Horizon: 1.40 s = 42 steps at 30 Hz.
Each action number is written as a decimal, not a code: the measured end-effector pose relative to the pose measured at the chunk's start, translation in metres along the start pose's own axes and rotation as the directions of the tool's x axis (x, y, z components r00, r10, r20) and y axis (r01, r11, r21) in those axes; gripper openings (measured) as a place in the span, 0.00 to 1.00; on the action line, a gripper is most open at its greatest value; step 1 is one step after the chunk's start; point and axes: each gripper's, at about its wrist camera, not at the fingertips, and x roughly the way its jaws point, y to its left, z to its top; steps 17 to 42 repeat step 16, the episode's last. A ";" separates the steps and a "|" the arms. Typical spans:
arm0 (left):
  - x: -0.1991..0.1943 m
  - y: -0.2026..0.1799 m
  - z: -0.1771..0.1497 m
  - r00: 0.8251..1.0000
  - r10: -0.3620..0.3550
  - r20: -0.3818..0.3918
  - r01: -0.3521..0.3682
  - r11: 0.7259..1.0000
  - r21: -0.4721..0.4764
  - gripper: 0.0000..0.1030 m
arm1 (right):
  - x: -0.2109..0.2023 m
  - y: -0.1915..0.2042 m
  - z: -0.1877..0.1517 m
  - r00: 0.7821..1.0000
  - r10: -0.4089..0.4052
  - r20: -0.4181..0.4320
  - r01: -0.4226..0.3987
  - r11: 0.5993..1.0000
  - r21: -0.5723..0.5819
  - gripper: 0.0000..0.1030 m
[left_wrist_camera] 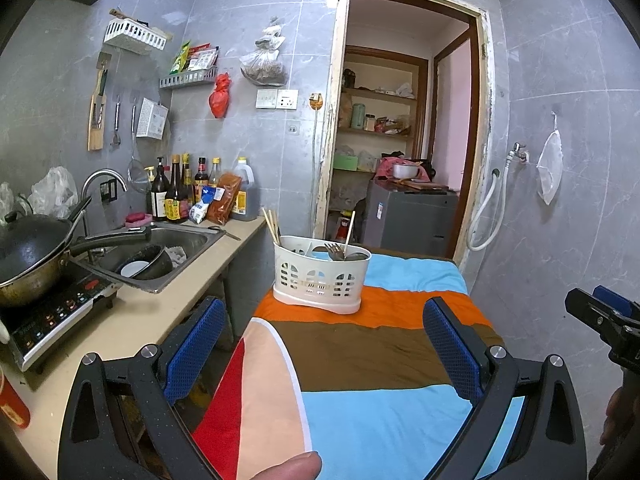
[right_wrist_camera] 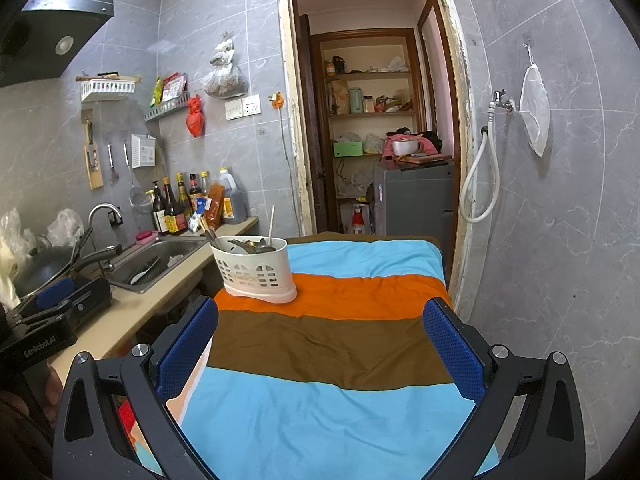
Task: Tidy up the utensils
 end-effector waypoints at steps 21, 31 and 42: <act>0.001 -0.001 -0.002 1.000 -0.008 -0.004 0.008 1.000 0.007 0.94 | 0.002 0.004 -0.003 1.000 0.005 -0.007 -0.005 1.000 0.001 1.00; 0.001 -0.001 -0.002 1.000 -0.008 -0.004 0.008 1.000 0.007 0.94 | 0.002 0.004 -0.003 1.000 0.005 -0.007 -0.005 1.000 0.001 1.00; 0.001 -0.001 -0.002 1.000 -0.008 -0.004 0.008 1.000 0.007 0.94 | 0.002 0.004 -0.003 1.000 0.005 -0.007 -0.005 1.000 0.001 1.00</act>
